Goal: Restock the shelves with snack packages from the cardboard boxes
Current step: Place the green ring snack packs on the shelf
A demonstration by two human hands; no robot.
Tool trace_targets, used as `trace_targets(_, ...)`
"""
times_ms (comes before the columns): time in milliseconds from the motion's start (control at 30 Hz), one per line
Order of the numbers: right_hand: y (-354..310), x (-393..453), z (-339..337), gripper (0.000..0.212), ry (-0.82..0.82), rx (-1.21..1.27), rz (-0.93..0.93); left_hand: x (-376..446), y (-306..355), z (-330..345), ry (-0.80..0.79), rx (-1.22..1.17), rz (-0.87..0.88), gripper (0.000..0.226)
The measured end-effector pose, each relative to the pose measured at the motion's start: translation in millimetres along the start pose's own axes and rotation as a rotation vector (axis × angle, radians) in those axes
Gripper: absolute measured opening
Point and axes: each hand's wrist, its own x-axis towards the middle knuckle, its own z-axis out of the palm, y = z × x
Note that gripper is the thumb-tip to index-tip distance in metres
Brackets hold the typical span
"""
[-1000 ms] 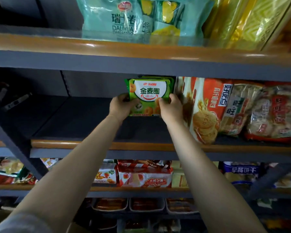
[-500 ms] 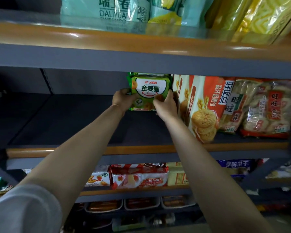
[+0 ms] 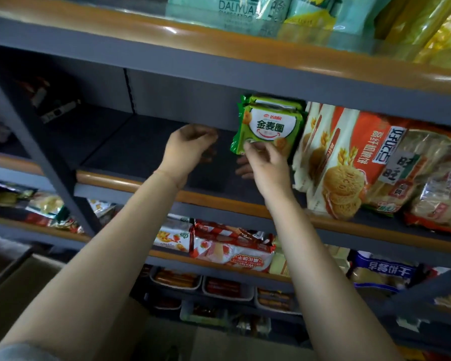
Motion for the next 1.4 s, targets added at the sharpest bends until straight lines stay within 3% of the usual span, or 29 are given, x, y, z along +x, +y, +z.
trace_targets(100, -5.7, -36.0, 29.5, 0.02, -0.176, 0.054, -0.074, -60.6, -10.5, -47.9, 0.106, 0.025, 0.029, 0.009)
trace_targets(200, 1.5, -77.6, 72.4, 0.024, -0.397, 0.082, -0.072, -116.9, -55.7, -108.2, 0.282, 0.089, -0.12, 0.013)
trace_targets(400, 78.0, -152.7, 195.5, 0.03, -0.808, -0.101, 0.201, -215.4, -171.4, -230.8, 0.644, 0.001, -0.571, 0.015)
trace_targets(633, 200.9, -238.3, 330.3, 0.02, -1.006, -0.435, 0.499, -294.8, -293.9, -329.0, 0.813, -0.139, -0.913, 0.014)
trace_targets(767, 258.0, -269.6, 389.1, 0.01, -1.048, -0.682, 0.664, -318.6, -358.2, -353.2, 0.795, -0.279, -1.12, 0.023)
trace_targets(900, 295.9, -287.0, 425.5, 0.048, -1.134, -0.893, 0.813, -327.9, -387.6, -365.7, 0.772, -0.343, -1.21, 0.023)
trace_targets(1100, 341.4, -293.2, 447.8, 0.093, -1.172, -1.001, 0.982, -330.7, -406.2, -386.4, 0.803, -0.425, -1.211, 0.016)
trace_targets(1300, 353.0, -299.9, 455.4, 0.083, -1.141, -0.938, 1.031, -324.2, -402.9, -392.5, 0.601, -0.101, -1.147, 0.01)
trace_targets(1400, 348.8, -299.0, 453.4, 0.076, -1.051, -0.827, 1.011, -321.2, -396.1, -391.5, 0.336, 0.18, -0.965, 0.045)
